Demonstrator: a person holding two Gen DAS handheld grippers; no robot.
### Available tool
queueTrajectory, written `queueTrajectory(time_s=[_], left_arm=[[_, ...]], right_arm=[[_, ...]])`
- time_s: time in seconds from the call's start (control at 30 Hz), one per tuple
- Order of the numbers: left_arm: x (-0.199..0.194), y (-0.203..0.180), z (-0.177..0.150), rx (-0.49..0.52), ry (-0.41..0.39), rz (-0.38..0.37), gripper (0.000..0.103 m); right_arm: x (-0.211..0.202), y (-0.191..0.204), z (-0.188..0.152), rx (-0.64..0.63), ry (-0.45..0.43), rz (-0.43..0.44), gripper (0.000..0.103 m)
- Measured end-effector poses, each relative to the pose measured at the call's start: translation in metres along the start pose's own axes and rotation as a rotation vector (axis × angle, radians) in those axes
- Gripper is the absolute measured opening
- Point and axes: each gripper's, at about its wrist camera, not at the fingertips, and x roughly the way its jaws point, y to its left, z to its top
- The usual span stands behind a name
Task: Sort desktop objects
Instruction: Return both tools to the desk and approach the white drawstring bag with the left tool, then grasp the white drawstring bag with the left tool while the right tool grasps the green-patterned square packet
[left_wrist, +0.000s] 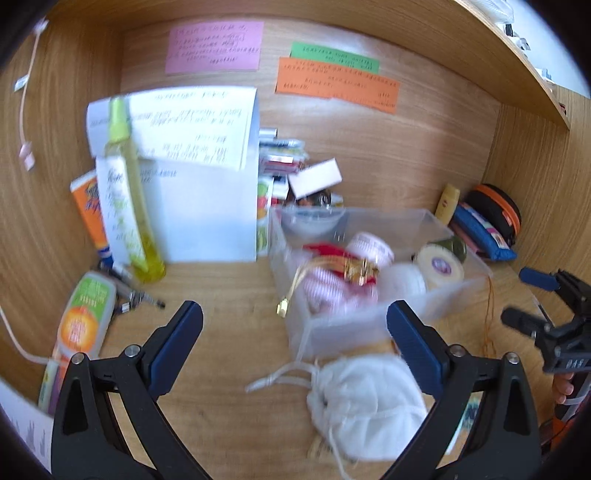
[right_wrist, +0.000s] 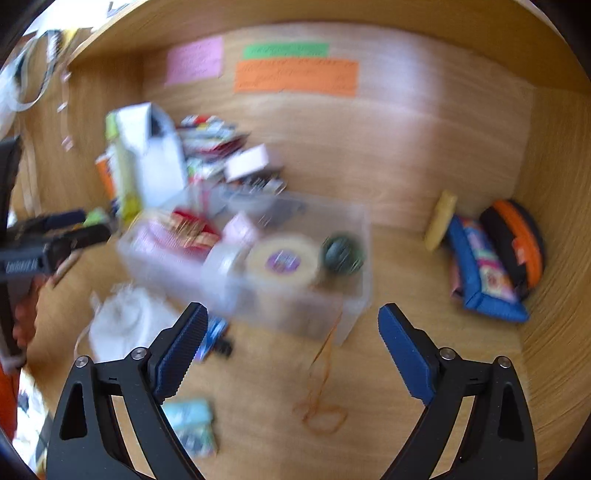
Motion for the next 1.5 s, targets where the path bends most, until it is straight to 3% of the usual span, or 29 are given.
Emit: queueTrajectory(time_s=[0.23, 0.43, 0.63, 0.77, 0.9, 1.03, 1.2, 1.4, 1.5], left_arm=[[-0.007, -0.007, -0.038, 0.021, 0.055, 0.047, 0.101], [-0.010, -0.021, -0.060, 0.003, 0.090, -0.046, 0.101], [0.004, -0.045, -0.064, 0.068, 0.180, -0.118, 0.101], [0.024, -0.050, -0.060, 0.042, 0.274, -0.167, 0.101], [0.041, -0.052, -0.059, 0.026, 0.334, -0.163, 0.101], [0.050, -0.060, -0.057, 0.052, 0.362, -0.126, 0.101], [0.057, -0.070, -0.058, 0.099, 0.358, -0.067, 0.101], [0.061, -0.072, -0.056, 0.106, 0.353, -0.046, 0.101], [0.058, -0.070, -0.056, 0.108, 0.344, -0.055, 0.092]], right_arm=[[-0.003, 0.006, -0.049, 0.038, 0.073, 0.082, 0.092], [-0.006, 0.008, -0.074, 0.099, 0.101, 0.123, 0.092], [-0.006, 0.016, -0.086, 0.046, 0.129, 0.108, 0.092], [-0.003, 0.020, -0.091, 0.034, 0.139, 0.116, 0.092], [0.003, 0.025, -0.095, 0.034, 0.166, 0.168, 0.092], [0.003, 0.033, -0.093, 0.002, 0.160, 0.162, 0.090], [0.006, 0.045, -0.094, -0.060, 0.149, 0.121, 0.067], [0.002, 0.051, -0.093, -0.080, 0.138, 0.144, 0.041], [0.002, 0.051, -0.092, -0.079, 0.137, 0.154, 0.031]])
